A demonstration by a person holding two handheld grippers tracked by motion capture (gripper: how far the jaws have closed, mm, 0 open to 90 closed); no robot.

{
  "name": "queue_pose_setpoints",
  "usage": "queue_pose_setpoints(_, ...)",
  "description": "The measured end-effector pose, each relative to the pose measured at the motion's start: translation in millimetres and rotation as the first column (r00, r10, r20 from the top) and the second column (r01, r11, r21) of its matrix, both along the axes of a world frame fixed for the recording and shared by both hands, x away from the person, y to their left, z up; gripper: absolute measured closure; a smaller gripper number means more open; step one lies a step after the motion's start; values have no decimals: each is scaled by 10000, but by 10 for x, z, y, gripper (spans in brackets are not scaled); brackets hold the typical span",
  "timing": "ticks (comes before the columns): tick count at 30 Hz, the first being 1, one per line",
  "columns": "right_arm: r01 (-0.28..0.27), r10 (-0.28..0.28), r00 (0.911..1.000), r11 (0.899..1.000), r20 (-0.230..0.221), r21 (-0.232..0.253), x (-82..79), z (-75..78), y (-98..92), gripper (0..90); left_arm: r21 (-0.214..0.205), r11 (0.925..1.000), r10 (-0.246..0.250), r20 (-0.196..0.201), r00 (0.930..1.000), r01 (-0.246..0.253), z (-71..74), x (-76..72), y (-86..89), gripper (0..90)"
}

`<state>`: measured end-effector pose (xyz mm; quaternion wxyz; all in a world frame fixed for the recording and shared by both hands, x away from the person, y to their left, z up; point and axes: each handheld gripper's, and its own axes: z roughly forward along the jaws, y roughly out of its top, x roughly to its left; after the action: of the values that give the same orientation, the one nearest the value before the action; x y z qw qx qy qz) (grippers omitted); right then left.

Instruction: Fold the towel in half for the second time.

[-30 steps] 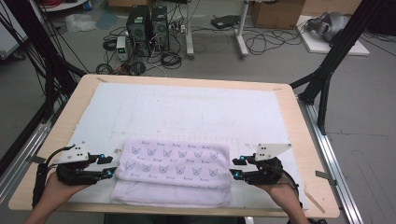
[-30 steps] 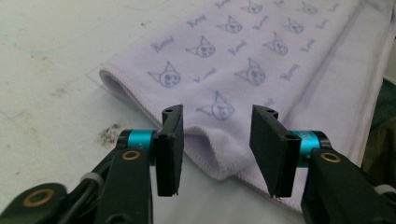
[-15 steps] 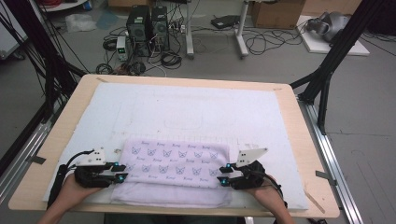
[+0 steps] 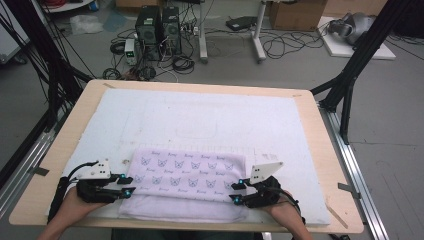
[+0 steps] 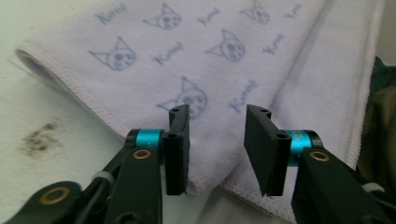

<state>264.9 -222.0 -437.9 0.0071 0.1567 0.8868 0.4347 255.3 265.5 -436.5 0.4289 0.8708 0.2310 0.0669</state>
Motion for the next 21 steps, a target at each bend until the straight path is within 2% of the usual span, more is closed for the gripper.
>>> queue_pose_setpoints(2,-70,69,10000,9996,-43,-272,-8,-47,30,611,203,9998,-44,87,10000,42,-33,-16,-26,657)
queue_pose_setpoints(4,18,-18,10000,9997,-37,-241,-11,-70,38,640,315,9995,14,237,9997,-22,-40,-20,-47,700)
queue_pose_setpoints(7,69,-66,9999,9994,87,-334,-17,-72,41,730,430,9991,-66,235,9997,56,-36,6,-77,802)
queue_pose_setpoints(9,51,-45,9999,9990,141,-442,-25,-60,44,833,482,9988,-59,244,9997,47,-25,6,-95,847)
queue_pose_setpoints(12,-26,31,10000,9989,94,-472,-19,-31,42,865,392,9992,43,297,9996,-54,23,0,-76,861)
queue_pose_setpoints(16,145,-152,9995,9995,265,264,-14,123,-37,867,-104,9997,234,659,9975,-228,246,-71,-6,862)
queue_pose_setpoints(19,123,-159,9981,9980,590,613,-35,284,-91,867,-350,9993,144,961,9953,-111,419,-162,21,862)
queue_pose_setpoints(21,48,-108,9977,9960,675,893,-80,384,-129,867,-388,9992,1,1142,9935,43,480,-258,25,863)
